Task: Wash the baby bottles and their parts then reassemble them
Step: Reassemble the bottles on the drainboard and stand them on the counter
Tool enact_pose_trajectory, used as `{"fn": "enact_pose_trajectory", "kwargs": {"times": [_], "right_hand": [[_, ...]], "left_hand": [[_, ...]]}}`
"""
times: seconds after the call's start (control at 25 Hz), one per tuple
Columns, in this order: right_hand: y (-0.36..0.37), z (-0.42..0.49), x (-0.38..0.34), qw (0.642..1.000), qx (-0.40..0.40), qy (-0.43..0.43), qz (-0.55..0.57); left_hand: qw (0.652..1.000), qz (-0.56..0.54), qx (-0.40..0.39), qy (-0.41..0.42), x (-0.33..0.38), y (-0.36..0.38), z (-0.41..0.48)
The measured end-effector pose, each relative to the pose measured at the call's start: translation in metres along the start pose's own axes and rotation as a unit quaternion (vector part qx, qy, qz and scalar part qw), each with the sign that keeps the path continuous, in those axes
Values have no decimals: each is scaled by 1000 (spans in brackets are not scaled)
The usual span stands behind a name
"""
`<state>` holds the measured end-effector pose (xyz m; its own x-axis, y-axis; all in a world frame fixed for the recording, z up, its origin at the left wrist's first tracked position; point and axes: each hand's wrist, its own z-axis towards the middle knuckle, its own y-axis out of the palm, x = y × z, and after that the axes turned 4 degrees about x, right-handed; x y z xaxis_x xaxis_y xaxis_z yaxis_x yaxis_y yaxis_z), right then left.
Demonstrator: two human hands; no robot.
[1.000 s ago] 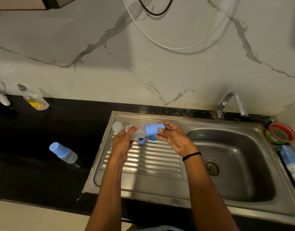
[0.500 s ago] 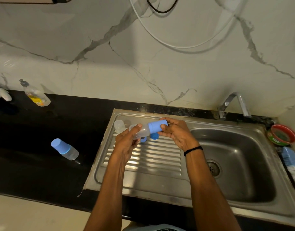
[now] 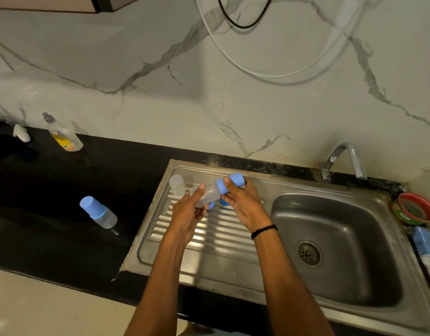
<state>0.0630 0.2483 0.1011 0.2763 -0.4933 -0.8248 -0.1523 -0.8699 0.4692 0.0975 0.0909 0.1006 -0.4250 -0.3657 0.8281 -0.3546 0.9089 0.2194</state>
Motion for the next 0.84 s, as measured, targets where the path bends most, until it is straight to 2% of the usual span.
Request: {"fn": "enact_pose_trajectory", "kwargs": {"times": [0.2, 0.44, 0.64, 0.72, 0.84], "right_hand": [[-1, -9, 3, 1000, -22, -7, -21], [19, -14, 21, 986, -103, 2, -133], [40, -26, 44, 958, -159, -20, -237], [50, -29, 56, 950, -170, -32, -260], [72, -29, 73, 930, -202, -66, -299]], "left_hand": [[1000, 3, -8, -27, -12, -14, -8], [993, -101, 10, -53, -28, -26, -25], [985, -155, 51, -49, -35, -49, -43], [984, -153, 76, -42, -38, -64, -46], [988, -63, 138, -3, -41, -92, -40]]}}
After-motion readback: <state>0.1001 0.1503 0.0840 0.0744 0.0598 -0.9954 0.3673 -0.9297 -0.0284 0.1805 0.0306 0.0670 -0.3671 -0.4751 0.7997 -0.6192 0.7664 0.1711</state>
